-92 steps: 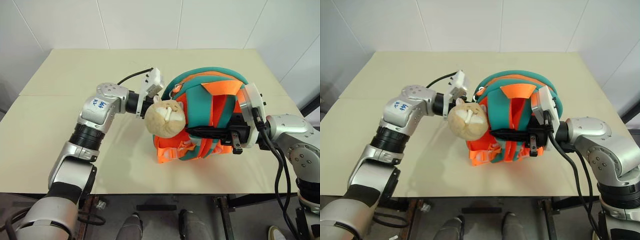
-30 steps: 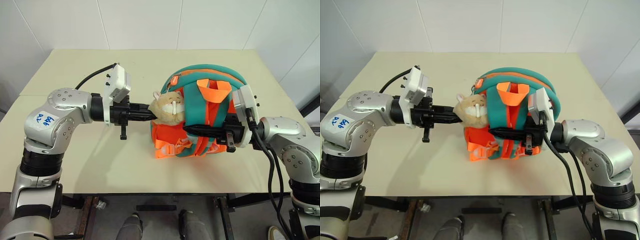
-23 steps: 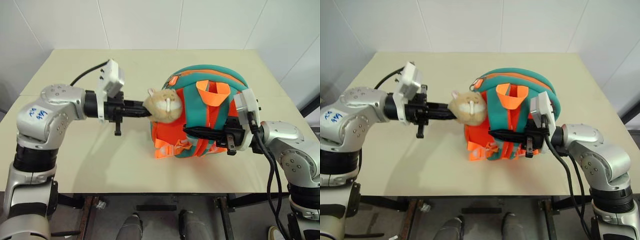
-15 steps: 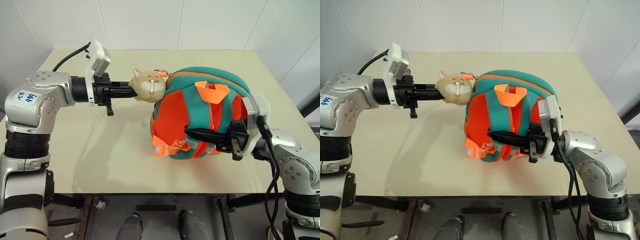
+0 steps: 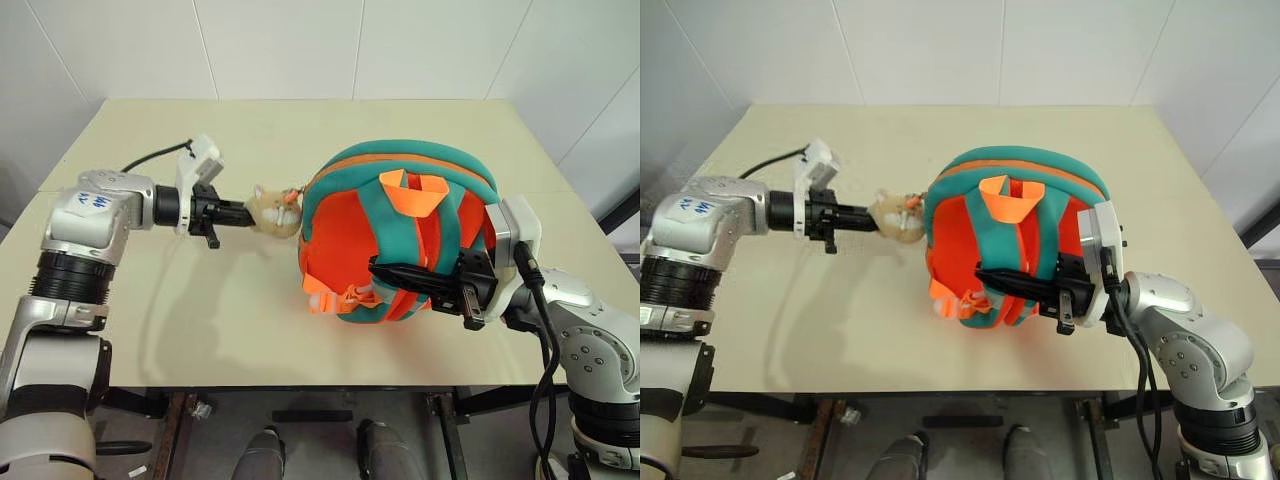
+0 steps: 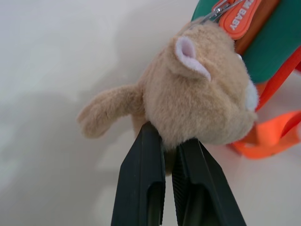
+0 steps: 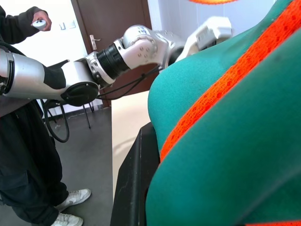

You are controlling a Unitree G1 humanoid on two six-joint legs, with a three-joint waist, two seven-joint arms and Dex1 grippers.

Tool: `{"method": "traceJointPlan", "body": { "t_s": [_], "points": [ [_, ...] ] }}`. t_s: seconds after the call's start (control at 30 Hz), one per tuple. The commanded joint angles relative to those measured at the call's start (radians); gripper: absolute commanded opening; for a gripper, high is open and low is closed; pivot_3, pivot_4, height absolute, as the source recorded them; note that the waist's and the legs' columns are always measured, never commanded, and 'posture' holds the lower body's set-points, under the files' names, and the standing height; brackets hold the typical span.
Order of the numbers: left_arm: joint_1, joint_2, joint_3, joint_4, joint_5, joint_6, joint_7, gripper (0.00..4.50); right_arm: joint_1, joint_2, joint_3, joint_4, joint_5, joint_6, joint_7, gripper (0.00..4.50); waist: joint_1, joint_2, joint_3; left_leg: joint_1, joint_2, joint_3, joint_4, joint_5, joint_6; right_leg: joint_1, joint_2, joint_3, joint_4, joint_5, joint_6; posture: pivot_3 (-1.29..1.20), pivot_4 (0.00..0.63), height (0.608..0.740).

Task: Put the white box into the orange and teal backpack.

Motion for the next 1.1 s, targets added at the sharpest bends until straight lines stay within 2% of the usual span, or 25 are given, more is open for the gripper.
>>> {"method": "traceJointPlan", "body": {
  "t_s": [0.03, 0.23, 0.33, 0.43, 0.57, 0.6, 0.73, 0.87, 0.97, 1.0, 1.1],
  "points": [
    [-0.021, -0.001, -0.072, 0.096, 0.136, -0.111, -0.021, 0.00, -0.007, -0.007, -0.024, -0.044, 0.028, -0.016, -0.009, 0.00, 0.000, 0.000, 0.000, 0.000, 0.000, 0.000, 0.000, 0.000, 0.000, 0.000, 0.000, 0.000, 0.000, 0.000, 0.000, 0.00, 0.150, 0.740],
    [-0.005, -0.061, -0.176, 0.189, 0.276, -0.283, -0.045, 0.00, -0.011, -0.011, -0.018, -0.044, 0.026, -0.009, -0.019, 0.00, 0.001, 0.000, 0.000, 0.000, 0.000, 0.000, 0.000, 0.000, 0.000, 0.000, 0.000, 0.000, 0.000, 0.000, 0.000, 0.00, 0.150, 0.740],
    [-0.004, -0.092, -0.174, 0.224, 0.300, -0.320, -0.044, 0.00, -0.015, -0.018, -0.017, -0.042, 0.024, -0.005, -0.023, 0.00, 0.000, 0.000, 0.000, 0.000, 0.000, 0.000, 0.000, 0.000, 0.000, 0.000, 0.000, 0.000, 0.000, 0.000, 0.000, 0.00, 0.150, 0.740],
    [0.006, -0.138, -0.075, 0.236, 0.223, -0.381, -0.054, 0.00, -0.015, -0.039, -0.021, -0.039, 0.013, 0.004, -0.034, 0.00, 0.002, 0.000, 0.000, 0.001, 0.000, 0.000, 0.000, 0.000, 0.000, 0.001, 0.000, 0.000, 0.000, 0.000, 0.000, 0.00, 0.150, 0.740],
    [0.016, -0.167, 0.075, 0.198, 0.100, -0.389, -0.097, 0.00, 0.001, -0.121, -0.020, -0.049, -0.014, 0.048, -0.046, 0.00, 0.005, 0.000, 0.000, -0.001, 0.000, 0.000, 0.001, 0.000, 0.000, 0.000, 0.000, 0.000, 0.000, 0.000, 0.000, 0.00, 0.150, 0.740],
    [0.024, -0.159, 0.088, 0.179, 0.098, -0.359, -0.094, 0.67, 0.006, -0.149, -0.030, -0.054, -0.021, 0.056, -0.049, 0.66, 0.006, 0.000, 0.000, -0.001, 0.000, 0.000, 0.001, 0.000, 0.000, 0.000, 0.000, 0.000, 0.000, 0.000, 0.000, 0.00, 0.150, 0.740],
    [0.061, -0.136, 0.119, 0.131, 0.110, -0.317, -0.069, 1.91, 0.036, -0.232, -0.086, -0.076, 0.013, 0.087, -0.045, 1.94, 0.013, 0.000, 0.000, -0.001, 0.000, 0.000, 0.000, -0.001, 0.001, 0.000, 0.000, 0.000, 0.000, 0.000, 0.001, 0.00, 0.150, 0.740],
    [0.094, -0.111, 0.174, 0.119, 0.121, -0.361, -0.010, 3.15, 0.064, -0.313, -0.179, -0.069, 0.017, 0.093, -0.026, 3.30, 0.019, 0.000, 0.000, -0.001, 0.000, 0.000, 0.000, -0.002, 0.001, 0.000, 0.000, 0.000, 0.000, 0.000, 0.001, 0.00, 0.150, 0.740],
    [0.116, -0.084, 0.210, 0.136, 0.107, -0.402, -0.026, 4.08, 0.083, -0.373, -0.262, -0.053, 0.015, 0.104, -0.025, 4.34, 0.021, 0.000, 0.000, -0.001, 0.000, 0.000, 0.000, -0.002, 0.001, 0.000, 0.000, 0.000, 0.000, 0.000, 0.001, 0.00, 0.150, 0.740],
    [0.121, -0.080, 0.217, 0.142, 0.103, -0.415, -0.031, 4.40, 0.093, -0.384, -0.280, -0.050, 0.013, 0.105, -0.022, 4.50, 0.022, 0.000, 0.000, -0.001, 0.000, 0.000, 0.000, -0.002, 0.001, 0.000, 0.000, 0.000, 0.000, 0.000, 0.001, 0.00, 0.150, 0.740],
    [0.139, -0.062, 0.249, 0.180, 0.101, -0.468, -0.042, 4.46, 0.174, -0.434, -0.378, -0.046, -0.009, 0.118, 0.013, 4.50, 0.026, 0.000, 0.000, -0.001, 0.000, 0.001, 0.001, -0.002, 0.001, 0.000, -0.001, 0.000, -0.001, 0.000, 0.001, 0.00, 0.150, 0.740]
  ]
}}
